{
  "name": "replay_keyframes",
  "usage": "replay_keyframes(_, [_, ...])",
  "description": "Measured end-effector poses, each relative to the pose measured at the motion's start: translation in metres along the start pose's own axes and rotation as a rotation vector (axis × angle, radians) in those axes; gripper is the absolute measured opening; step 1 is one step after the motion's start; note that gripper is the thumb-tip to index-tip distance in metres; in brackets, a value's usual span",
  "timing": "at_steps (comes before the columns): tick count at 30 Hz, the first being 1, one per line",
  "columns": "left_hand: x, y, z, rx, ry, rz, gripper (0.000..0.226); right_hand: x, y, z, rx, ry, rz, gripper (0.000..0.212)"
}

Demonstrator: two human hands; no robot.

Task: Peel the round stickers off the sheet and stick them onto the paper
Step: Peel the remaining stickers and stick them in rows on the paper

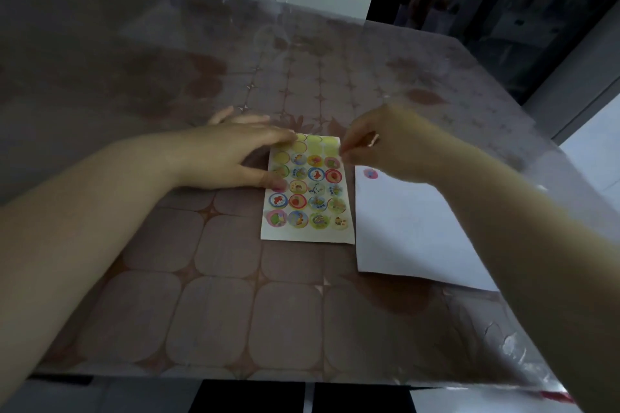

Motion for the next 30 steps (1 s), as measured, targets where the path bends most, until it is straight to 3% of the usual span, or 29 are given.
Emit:
replay_keyframes(4, [-0.003, 0.000, 0.001, -0.018, -0.017, -0.031, 0.098, 0.014, -0.019, 0.011, 0.074, 0.096, -0.041, 0.024])
replay_keyframes(11, [-0.003, 0.003, 0.002, -0.040, -0.044, -0.083, 0.094, 0.025, -0.018, 0.033, 0.281, 0.225, -0.043, 0.017])
replay_keyframes(19, [-0.002, -0.002, 0.004, -0.007, -0.041, -0.080, 0.094, 0.026, -0.017, 0.036, 0.323, 0.231, -0.048, 0.002])
replay_keyframes(25, [-0.001, -0.003, 0.006, 0.007, -0.070, -0.094, 0.088, 0.023, -0.014, 0.034, 0.386, 0.240, -0.048, 0.018])
replay_keyframes(30, [-0.001, -0.003, 0.002, 0.025, -0.035, -0.051, 0.099, 0.014, 0.000, 0.008, 0.484, 0.272, 0.028, 0.009])
Point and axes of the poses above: each hand's wrist, its own x-axis towards the middle knuckle, its own z-axis out of the palm, y = z × x, the point moved 9 cm from there along x, towards the middle knuckle, and after that the axes turned 11 degrees about -x, right-handed, at the moved point
